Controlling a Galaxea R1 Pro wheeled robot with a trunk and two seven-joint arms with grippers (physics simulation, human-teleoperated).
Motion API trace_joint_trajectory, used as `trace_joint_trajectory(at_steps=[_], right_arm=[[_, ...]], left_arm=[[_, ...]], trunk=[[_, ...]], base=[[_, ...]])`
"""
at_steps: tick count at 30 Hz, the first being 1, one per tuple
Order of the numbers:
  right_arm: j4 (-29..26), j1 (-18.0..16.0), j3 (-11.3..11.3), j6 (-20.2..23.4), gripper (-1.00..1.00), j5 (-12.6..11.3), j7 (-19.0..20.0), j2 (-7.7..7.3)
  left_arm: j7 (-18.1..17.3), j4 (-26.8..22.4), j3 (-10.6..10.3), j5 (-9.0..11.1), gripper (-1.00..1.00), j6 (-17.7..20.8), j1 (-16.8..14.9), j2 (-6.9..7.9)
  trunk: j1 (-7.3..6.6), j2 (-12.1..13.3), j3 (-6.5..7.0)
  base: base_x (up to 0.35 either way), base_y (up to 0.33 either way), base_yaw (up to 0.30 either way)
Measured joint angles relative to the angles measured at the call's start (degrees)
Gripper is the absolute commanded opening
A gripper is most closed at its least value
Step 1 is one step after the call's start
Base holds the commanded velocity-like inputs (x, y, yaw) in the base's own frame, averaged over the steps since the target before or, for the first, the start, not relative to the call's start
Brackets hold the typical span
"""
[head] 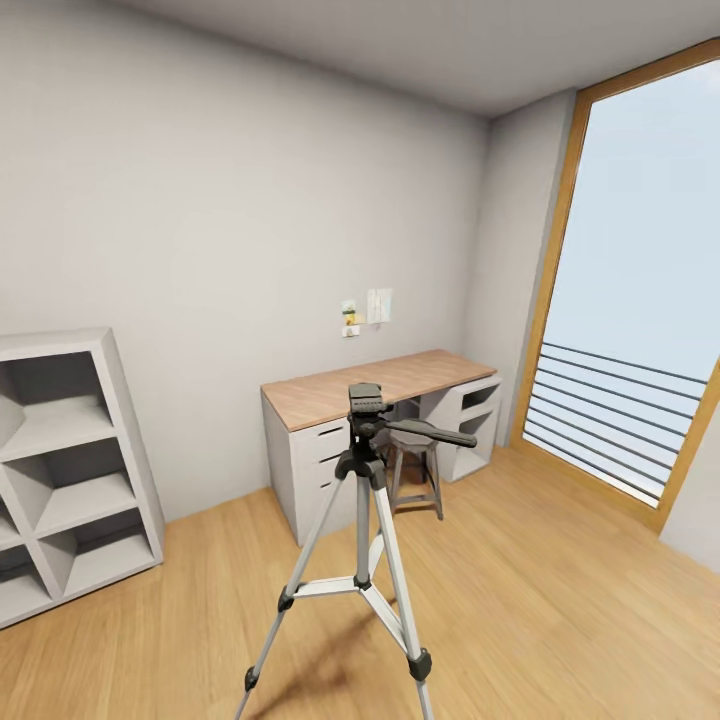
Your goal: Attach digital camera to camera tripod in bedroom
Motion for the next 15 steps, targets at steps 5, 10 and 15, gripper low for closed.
trace_joint_trajectory(at_steps=[5,10,15], right_arm=[[0.00,0.00,0.00,-0.05,1.00,0.06,0.06,-0.07],[0.00,0.00,0.00,0.05,1.00,-0.01,-0.04,-0.11],[0.00,0.00,0.00,0.19,1.00,-0.12,-0.42,-0.04]], left_arm=[[-0.01,-0.03,0.00,0.00,-1.00,0.00,0.00,0.00],[0.00,-0.02,0.00,0.00,-1.00,0.00,0.00,0.00],[0.00,-0.01,-0.01,-0.01,-1.00,0.00,0.00,0.00]], trunk=[[0.00,0.00,0.00],[0.00,0.00,0.00],[0.00,0.00,0.00]], base=[[0.000,0.000,0.000],[0.000,0.000,0.000],[0.000,0.000,0.000]])
